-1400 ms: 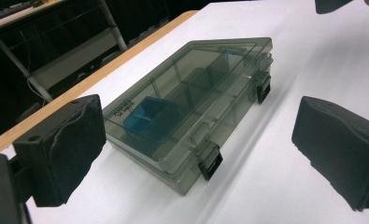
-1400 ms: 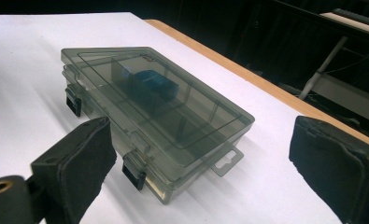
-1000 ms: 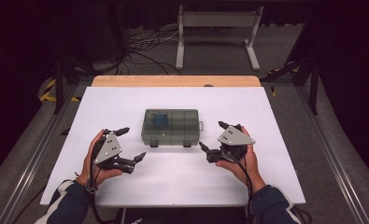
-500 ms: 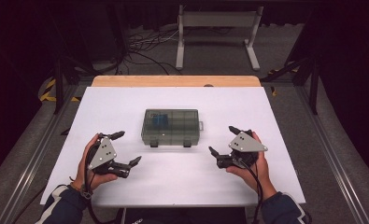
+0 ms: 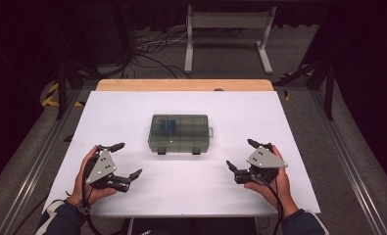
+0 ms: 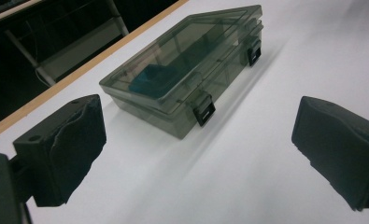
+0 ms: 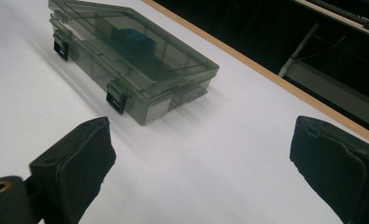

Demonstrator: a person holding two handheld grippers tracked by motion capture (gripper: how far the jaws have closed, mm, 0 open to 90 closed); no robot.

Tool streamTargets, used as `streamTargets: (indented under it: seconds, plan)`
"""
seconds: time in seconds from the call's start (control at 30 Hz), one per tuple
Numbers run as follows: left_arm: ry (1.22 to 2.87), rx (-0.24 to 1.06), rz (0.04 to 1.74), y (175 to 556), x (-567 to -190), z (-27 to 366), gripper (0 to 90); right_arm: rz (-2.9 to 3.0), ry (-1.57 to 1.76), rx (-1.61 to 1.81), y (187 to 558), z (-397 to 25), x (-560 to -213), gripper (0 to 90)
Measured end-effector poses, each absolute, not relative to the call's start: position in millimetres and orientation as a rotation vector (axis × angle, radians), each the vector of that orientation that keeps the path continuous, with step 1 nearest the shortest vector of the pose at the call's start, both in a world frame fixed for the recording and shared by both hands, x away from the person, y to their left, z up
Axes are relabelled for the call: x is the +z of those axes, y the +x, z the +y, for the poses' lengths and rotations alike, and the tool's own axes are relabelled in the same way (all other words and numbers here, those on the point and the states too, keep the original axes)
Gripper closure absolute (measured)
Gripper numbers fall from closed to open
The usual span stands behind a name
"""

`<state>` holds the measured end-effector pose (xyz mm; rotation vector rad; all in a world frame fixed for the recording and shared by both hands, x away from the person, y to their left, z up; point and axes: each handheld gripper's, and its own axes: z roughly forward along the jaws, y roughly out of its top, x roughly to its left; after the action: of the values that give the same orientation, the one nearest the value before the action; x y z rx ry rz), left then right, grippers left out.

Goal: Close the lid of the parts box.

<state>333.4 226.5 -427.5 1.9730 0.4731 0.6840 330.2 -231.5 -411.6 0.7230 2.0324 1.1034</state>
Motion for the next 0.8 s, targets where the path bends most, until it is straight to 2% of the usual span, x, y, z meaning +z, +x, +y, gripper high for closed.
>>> streamTargets:
  seconds: [0.8]
  plan:
    - [1.984, 0.629, 0.556, 315, -447, 249, 3.9, 2.009, 0.817, 1.142, 303, -266, -439, 5.6]
